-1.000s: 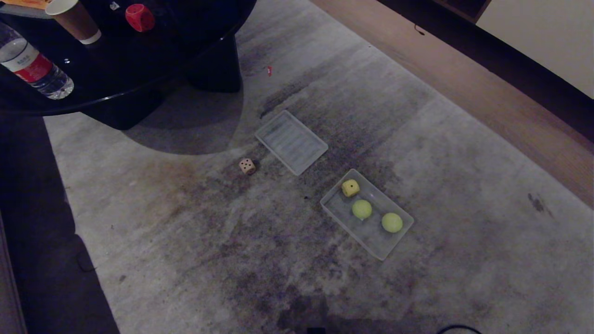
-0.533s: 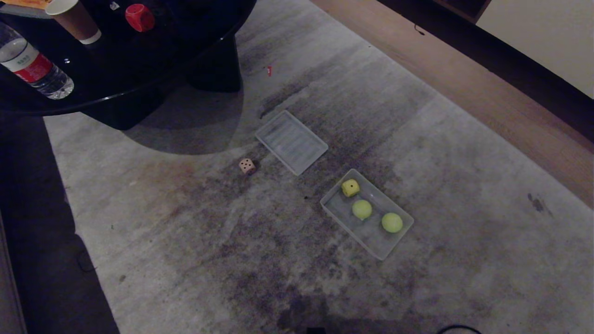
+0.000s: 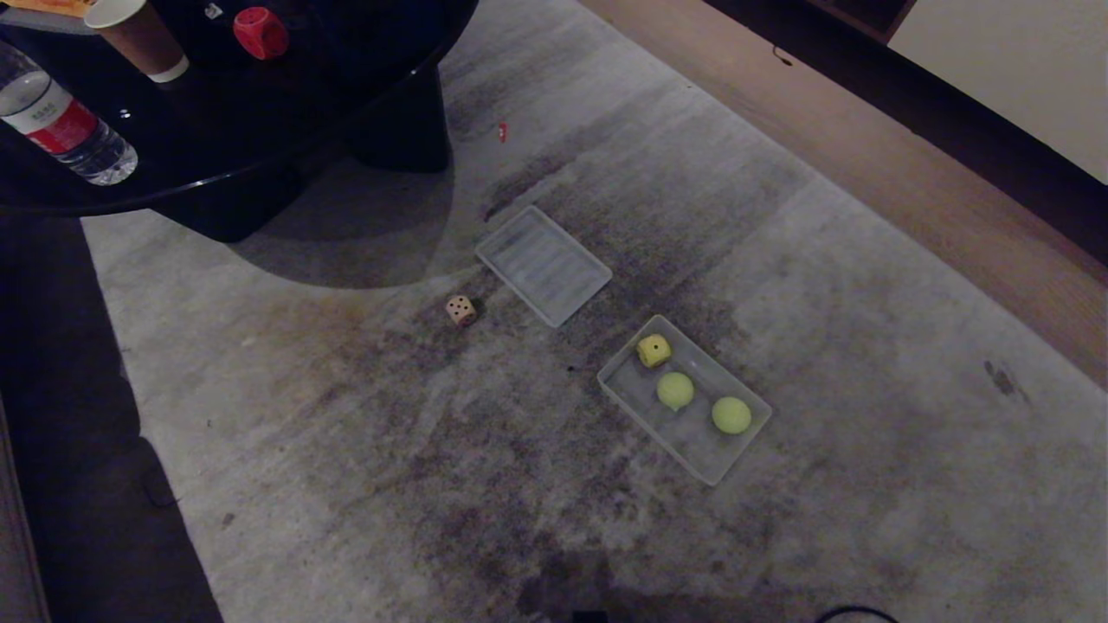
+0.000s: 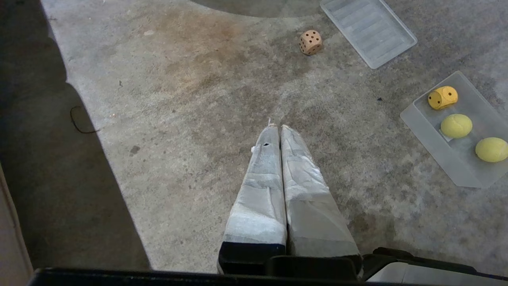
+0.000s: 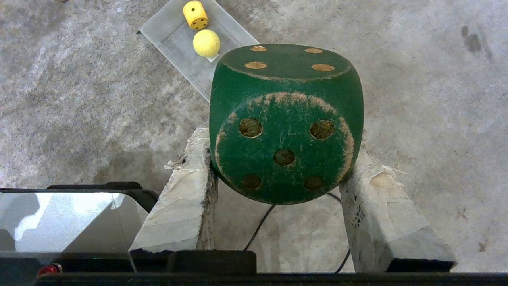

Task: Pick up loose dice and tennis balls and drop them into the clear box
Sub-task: Put the toys in the box

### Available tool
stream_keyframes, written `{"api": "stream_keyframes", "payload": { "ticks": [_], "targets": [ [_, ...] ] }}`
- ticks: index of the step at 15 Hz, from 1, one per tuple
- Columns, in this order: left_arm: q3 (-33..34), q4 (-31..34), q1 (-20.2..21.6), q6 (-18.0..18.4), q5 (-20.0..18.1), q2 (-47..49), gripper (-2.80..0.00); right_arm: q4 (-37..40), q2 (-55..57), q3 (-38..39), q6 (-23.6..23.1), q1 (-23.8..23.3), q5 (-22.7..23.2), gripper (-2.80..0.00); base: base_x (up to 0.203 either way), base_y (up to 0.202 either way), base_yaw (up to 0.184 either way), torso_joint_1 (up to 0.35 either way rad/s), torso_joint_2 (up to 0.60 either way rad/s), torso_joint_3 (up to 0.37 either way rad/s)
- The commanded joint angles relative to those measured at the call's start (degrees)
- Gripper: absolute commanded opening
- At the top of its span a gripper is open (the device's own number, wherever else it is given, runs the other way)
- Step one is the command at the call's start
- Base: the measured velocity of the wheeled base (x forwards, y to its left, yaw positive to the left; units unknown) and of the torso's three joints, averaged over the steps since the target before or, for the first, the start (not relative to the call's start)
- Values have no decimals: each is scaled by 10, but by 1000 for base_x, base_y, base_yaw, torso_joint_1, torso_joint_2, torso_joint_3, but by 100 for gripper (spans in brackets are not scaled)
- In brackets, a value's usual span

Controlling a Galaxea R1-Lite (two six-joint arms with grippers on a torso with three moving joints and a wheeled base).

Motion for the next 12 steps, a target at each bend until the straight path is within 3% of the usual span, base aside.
{"api": "stream_keyframes", "payload": {
  "ticks": [1, 12],
  "targets": [
    [0, 0, 0, -1, 0, 1, -280, 1, 1, 0, 0, 0, 0, -280, 0, 0, 0, 0, 0, 0],
    [0, 0, 0, -1, 0, 1, -280, 1, 1, 0, 0, 0, 0, -280, 0, 0, 0, 0, 0, 0]
  ]
}}
